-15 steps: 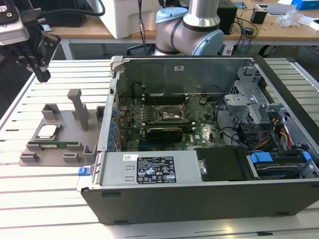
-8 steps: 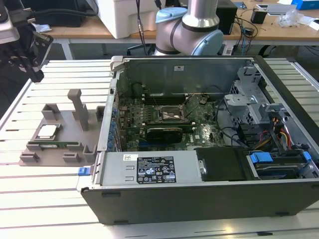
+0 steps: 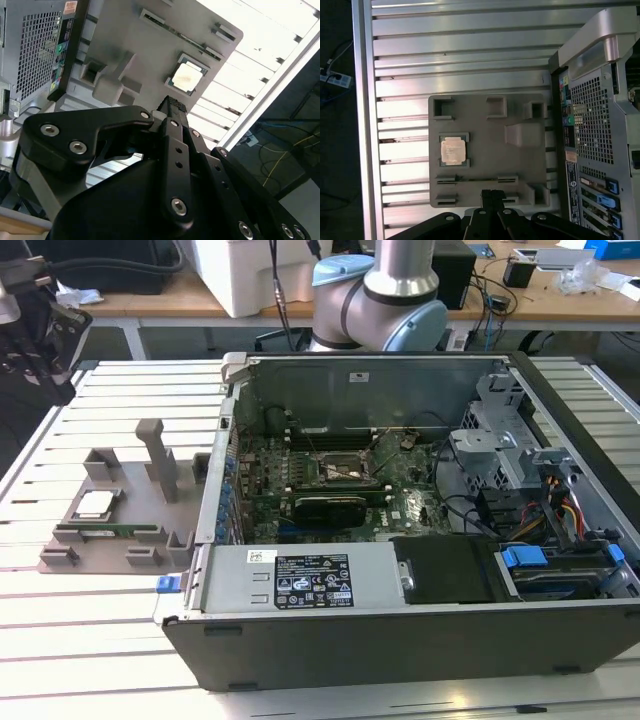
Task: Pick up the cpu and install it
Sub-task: 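Reach for the cpu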
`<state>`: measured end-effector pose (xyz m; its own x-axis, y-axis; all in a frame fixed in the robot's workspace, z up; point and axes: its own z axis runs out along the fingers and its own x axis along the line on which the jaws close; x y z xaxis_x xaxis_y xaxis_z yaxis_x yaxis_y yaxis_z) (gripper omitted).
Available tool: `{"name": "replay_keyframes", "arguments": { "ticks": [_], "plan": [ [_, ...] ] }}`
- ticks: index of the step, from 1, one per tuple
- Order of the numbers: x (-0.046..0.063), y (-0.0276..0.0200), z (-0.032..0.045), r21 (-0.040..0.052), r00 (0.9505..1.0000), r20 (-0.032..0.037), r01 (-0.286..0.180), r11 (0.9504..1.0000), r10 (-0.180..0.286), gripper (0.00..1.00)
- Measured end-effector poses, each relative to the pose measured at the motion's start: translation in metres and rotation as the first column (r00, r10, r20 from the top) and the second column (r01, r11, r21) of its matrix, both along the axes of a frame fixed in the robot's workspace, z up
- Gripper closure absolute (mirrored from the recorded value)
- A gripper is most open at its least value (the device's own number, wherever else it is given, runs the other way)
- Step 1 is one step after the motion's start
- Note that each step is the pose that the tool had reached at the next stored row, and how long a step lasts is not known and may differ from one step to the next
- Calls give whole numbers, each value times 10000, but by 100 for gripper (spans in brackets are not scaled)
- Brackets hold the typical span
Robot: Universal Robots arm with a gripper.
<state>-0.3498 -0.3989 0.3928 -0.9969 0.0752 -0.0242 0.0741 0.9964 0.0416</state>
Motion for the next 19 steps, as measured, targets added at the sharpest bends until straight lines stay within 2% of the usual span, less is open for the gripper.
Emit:
{"name": "replay_keyframes", "arguments": {
  "ticks": [9, 19],
  "plan": [
    [-164, 0, 0, 1, 10000, 0, 0, 10000, 0, 89],
    [-285, 0, -1, 1, 10000, 1, 0, 10000, 0, 89]
  ]
}}
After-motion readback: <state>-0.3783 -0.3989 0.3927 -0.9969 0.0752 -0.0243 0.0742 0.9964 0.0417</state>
